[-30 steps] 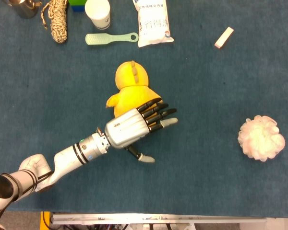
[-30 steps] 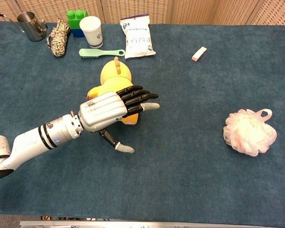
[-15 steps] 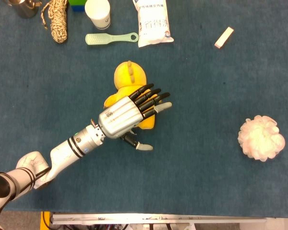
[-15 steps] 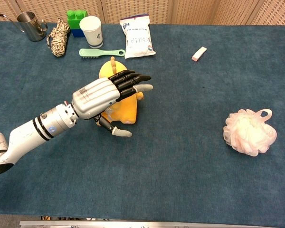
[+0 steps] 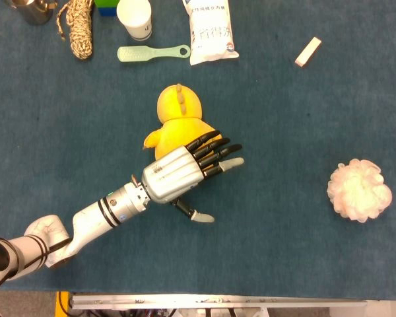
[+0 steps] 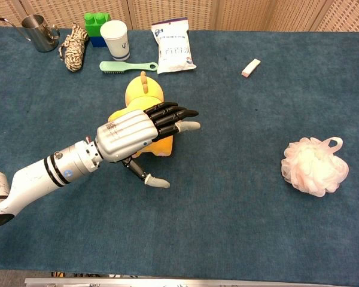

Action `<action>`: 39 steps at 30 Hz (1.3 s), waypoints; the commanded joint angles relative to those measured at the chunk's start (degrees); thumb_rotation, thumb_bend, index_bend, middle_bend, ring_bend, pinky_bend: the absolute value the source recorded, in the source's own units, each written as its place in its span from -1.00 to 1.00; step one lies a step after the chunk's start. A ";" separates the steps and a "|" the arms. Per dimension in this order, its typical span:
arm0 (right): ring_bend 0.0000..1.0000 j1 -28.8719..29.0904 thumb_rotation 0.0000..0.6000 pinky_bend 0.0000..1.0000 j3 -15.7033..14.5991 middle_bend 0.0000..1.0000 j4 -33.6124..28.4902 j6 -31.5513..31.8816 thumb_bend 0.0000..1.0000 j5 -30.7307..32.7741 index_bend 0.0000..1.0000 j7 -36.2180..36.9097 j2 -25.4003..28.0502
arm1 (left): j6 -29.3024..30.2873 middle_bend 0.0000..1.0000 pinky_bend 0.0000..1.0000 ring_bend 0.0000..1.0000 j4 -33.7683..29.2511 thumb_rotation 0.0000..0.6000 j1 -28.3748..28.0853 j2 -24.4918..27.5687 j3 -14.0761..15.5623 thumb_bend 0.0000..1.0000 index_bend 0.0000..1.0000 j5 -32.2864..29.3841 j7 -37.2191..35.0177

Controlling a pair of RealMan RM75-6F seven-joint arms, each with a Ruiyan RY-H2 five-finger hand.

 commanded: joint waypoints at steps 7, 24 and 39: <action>-0.67 -0.07 1.00 -0.57 0.03 -0.44 0.50 -0.15 -0.74 0.08 -0.74 0.59 -0.05 | -2.42 -1.00 -1.00 -0.99 4.40 -0.21 -0.04 -1.57 -0.56 -0.89 -0.90 -1.55 -1.53; -0.67 0.40 1.00 -0.57 -0.24 -0.44 1.33 -1.43 -0.74 -0.13 -0.74 0.88 -0.57 | 0.17 -1.00 -1.00 -0.99 -1.32 -0.19 0.65 5.41 -5.86 -0.89 -0.90 -6.83 -3.21; -0.67 2.81 1.00 -0.57 -1.01 -0.44 5.51 -4.06 -0.66 -2.29 -0.74 -1.42 -2.59 | 0.00 -1.00 -1.00 -0.99 -25.25 0.83 11.64 26.16 -6.55 -0.89 -0.90 -18.06 6.28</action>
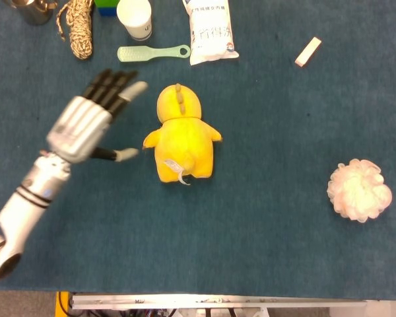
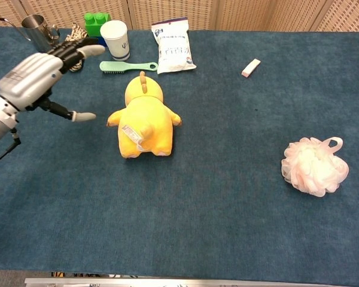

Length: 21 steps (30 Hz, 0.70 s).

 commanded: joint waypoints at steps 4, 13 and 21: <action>-0.67 1.05 1.00 -0.57 -0.49 -0.44 2.54 -0.29 -0.66 -1.44 -0.74 -3.31 -1.72 | 0.25 -0.99 -1.00 -0.98 -7.73 0.91 5.54 7.34 0.25 -0.89 -0.90 -4.78 3.67; -0.66 2.28 1.00 -0.56 -1.10 -0.37 6.73 -0.98 -0.66 -2.75 -0.74 -5.47 -3.74 | 2.17 -0.97 -1.00 -0.94 -14.19 1.00 11.77 12.30 -0.34 -0.89 -0.90 -10.17 6.58; -0.65 2.32 1.00 -0.56 -1.55 -0.37 7.19 -1.06 -0.66 -2.95 -0.74 -2.91 -4.31 | 5.18 -0.93 -1.00 -0.92 -19.96 1.00 17.53 16.07 -0.37 -0.89 -0.90 -13.43 7.98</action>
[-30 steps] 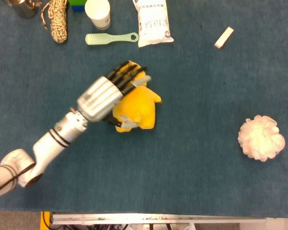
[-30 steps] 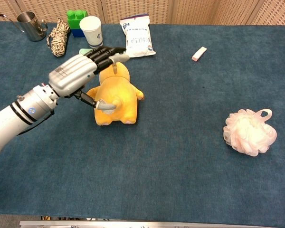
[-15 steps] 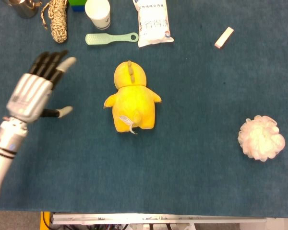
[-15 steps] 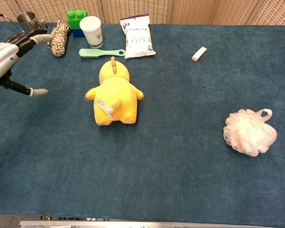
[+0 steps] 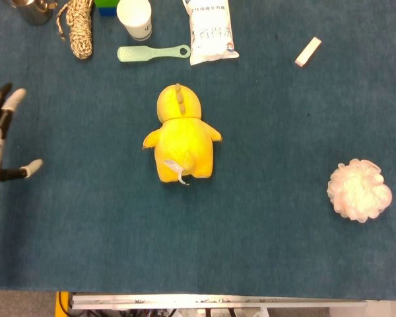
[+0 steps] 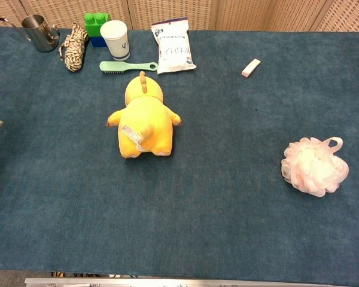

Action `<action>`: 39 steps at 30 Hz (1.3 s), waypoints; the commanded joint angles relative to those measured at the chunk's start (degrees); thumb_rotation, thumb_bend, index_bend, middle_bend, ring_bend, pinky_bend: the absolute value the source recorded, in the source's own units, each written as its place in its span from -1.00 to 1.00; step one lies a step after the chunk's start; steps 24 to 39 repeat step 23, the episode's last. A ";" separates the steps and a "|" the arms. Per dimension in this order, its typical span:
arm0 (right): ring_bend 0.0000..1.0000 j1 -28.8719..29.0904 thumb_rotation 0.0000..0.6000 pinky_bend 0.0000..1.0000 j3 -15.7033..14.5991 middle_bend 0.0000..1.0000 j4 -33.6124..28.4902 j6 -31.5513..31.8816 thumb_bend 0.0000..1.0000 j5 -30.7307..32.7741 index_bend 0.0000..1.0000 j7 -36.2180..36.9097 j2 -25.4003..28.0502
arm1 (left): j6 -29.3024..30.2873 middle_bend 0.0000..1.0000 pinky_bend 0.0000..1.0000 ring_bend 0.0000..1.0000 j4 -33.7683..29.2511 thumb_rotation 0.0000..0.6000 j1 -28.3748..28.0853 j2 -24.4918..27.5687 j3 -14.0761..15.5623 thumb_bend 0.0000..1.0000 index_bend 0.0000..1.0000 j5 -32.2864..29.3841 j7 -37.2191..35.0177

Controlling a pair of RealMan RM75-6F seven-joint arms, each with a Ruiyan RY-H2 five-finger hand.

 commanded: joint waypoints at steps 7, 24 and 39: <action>-0.65 0.17 1.00 -0.56 -0.66 -0.37 -1.19 -0.86 -0.66 -0.24 -0.74 2.08 1.02 | 5.66 -0.92 -1.00 -0.92 -1.80 1.00 5.59 1.11 0.50 -0.89 -0.90 1.91 2.21; -0.65 0.94 1.00 -0.57 -1.62 -0.37 -4.21 -4.46 -0.67 0.83 -0.74 6.21 3.65 | 5.63 -0.92 -1.00 -0.92 0.26 1.00 8.20 -0.96 -0.32 -0.89 -0.90 4.47 5.29; -0.65 0.94 1.00 -0.57 -1.62 -0.37 -4.21 -4.46 -0.67 0.83 -0.74 6.21 3.65 | 5.63 -0.92 -1.00 -0.92 0.26 1.00 8.20 -0.96 -0.32 -0.89 -0.90 4.47 5.29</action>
